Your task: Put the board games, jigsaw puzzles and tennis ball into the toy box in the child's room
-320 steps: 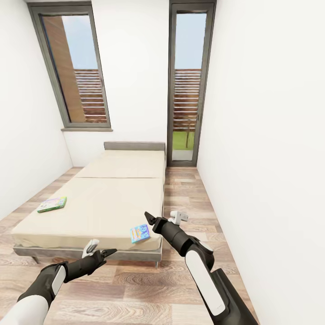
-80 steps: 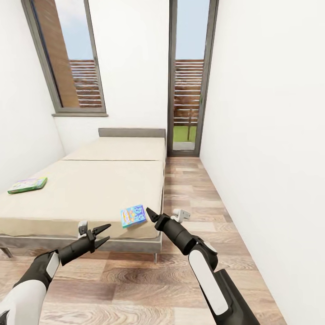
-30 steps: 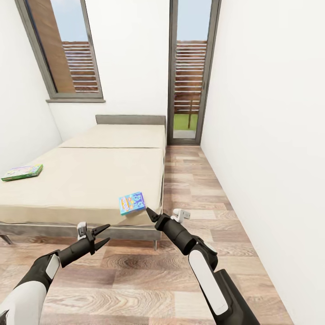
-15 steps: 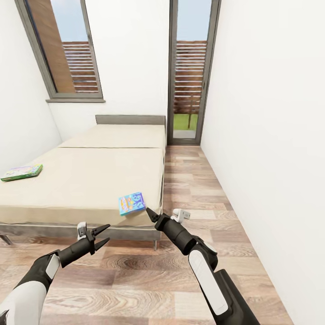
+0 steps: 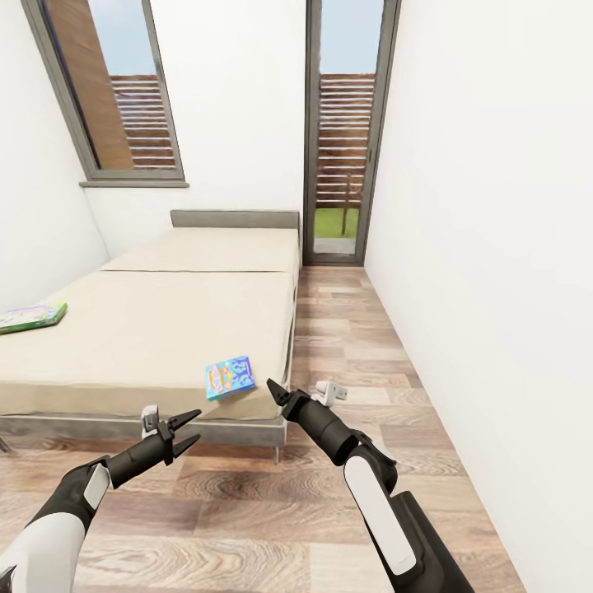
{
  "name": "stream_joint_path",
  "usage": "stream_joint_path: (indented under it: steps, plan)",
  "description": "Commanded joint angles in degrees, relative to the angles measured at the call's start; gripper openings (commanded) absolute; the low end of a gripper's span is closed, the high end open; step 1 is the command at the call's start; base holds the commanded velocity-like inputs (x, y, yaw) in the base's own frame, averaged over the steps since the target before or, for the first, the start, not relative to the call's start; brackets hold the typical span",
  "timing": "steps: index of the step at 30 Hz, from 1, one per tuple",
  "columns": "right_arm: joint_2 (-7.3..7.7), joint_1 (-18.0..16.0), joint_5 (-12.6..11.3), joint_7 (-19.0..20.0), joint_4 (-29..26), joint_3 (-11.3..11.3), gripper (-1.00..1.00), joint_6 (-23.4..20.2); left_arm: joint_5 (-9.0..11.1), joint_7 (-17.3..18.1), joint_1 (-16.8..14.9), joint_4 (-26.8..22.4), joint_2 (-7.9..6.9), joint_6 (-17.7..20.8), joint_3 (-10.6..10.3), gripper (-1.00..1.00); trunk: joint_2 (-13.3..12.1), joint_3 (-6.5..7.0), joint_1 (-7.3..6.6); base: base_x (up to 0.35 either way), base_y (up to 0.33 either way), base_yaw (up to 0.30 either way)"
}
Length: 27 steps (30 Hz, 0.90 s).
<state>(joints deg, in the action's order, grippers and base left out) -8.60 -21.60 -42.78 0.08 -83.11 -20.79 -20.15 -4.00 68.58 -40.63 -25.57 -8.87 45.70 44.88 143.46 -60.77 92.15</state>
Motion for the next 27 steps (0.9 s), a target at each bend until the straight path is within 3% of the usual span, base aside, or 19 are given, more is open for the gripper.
stream_joint_path:
  steps: [1,14,27]
  plan:
    - [-0.02,-0.02,-0.28,0.01,-0.04,0.05,1.0,-0.24,-0.44,0.33,-0.07,0.0,0.04,0.54,0.38,1.0,0.02,-0.05,-0.01,0.011,-0.007,0.0]
    - [-0.02,-0.02,-0.28,0.01,-0.04,0.05,1.0,-0.24,-0.48,0.29,-0.07,0.0,0.23,0.42,0.38,1.0,0.02,-0.05,-0.01,0.137,-0.103,0.0]
    - [-0.02,-0.02,-0.28,0.01,-0.04,0.05,1.0,-0.24,-0.48,0.26,-0.07,0.0,0.47,0.43,0.38,1.0,0.02,-0.05,-0.01,0.021,-0.016,0.0]
